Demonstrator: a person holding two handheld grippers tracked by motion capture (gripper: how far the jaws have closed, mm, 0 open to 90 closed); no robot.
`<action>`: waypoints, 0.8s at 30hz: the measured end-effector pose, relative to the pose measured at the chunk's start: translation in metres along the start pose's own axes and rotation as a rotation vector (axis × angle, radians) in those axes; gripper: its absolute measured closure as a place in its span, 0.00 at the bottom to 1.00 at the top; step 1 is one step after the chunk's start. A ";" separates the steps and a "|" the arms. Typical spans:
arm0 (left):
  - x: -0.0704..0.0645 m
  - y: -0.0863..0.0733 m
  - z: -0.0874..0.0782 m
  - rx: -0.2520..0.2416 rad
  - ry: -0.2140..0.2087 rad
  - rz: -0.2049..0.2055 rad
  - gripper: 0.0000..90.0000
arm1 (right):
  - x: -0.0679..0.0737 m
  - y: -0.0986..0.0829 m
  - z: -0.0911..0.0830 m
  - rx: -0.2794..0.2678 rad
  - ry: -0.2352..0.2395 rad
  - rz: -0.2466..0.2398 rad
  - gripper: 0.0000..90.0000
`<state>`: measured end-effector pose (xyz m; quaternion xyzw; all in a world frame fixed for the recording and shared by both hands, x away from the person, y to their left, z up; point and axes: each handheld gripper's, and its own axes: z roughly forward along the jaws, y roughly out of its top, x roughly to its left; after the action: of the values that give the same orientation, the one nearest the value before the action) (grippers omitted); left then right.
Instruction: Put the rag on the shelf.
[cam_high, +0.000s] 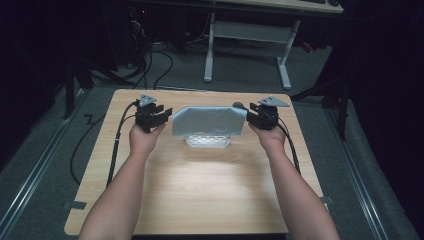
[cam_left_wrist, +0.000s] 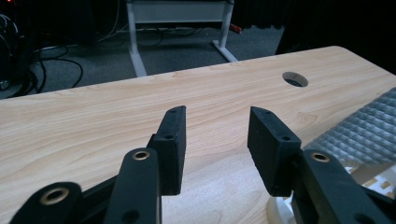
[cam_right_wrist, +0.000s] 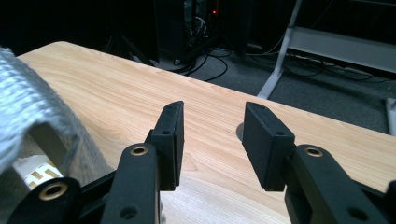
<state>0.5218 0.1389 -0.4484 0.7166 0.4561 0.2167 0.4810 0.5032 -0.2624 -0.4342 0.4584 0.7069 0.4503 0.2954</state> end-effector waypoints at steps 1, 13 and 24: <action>0.001 -0.002 -0.002 -0.005 0.005 -0.004 0.64 | -0.001 0.000 -0.002 -0.001 -0.001 -0.001 0.65; 0.006 -0.026 -0.042 -0.027 0.043 -0.022 0.62 | 0.001 -0.007 -0.042 -0.023 -0.024 -0.050 0.60; -0.005 -0.047 -0.077 -0.043 0.039 -0.010 0.61 | 0.007 -0.018 -0.079 -0.072 -0.020 -0.073 0.60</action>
<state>0.4405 0.1788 -0.4554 0.6997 0.4640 0.2379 0.4883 0.4281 -0.2883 -0.4174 0.4260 0.7036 0.4596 0.3350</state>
